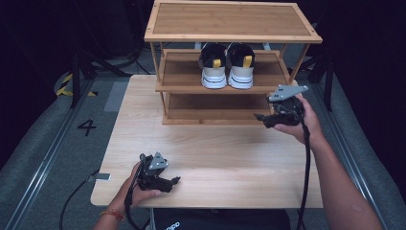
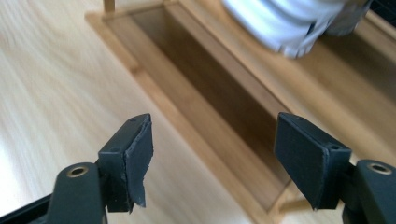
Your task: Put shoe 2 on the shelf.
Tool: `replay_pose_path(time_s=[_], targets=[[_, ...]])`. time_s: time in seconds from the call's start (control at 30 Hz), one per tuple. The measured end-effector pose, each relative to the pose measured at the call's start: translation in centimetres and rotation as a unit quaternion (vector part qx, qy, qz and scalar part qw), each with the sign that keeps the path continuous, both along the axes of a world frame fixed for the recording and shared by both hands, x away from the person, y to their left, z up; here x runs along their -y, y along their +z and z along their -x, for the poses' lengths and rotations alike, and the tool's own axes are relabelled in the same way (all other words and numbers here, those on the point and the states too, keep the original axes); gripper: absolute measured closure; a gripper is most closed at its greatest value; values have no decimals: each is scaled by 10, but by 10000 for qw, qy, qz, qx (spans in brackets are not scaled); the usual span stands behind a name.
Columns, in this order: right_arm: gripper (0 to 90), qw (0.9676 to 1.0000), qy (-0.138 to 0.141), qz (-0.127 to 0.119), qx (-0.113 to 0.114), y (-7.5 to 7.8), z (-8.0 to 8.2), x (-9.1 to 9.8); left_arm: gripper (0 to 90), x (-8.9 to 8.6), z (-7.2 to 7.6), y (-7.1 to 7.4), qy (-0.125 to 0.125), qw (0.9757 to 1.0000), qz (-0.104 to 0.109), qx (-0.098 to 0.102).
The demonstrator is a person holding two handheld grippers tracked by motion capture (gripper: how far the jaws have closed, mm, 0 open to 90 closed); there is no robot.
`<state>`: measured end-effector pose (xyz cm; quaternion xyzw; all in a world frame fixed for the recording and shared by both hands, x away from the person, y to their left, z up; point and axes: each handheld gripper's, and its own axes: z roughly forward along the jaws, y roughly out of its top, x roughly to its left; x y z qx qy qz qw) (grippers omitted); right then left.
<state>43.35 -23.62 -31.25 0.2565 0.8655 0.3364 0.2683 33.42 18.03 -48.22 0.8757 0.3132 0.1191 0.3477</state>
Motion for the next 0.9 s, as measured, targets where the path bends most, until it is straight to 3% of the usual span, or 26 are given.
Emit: replay_pose_path(time_s=[0.33,0.53,0.67,0.73,0.9], targets=[[282,9992,-87,294,-248,-38,34,38,161,0,-1,0,-6,10000,13,-4],[273,9970,-216,654,-339,-70,49,60,161,0,-1,0,-14,10000,19,-4],[273,9976,-218,426,-499,-88,57,77,161,0,-1,0,-18,10000,22,-5],[273,9974,-253,434,-508,-97,62,84,160,0,-1,0,-24,10000,17,-4],[273,9954,-392,382,-781,-121,71,103,160,0,-1,0,-22,10000,16,1]])
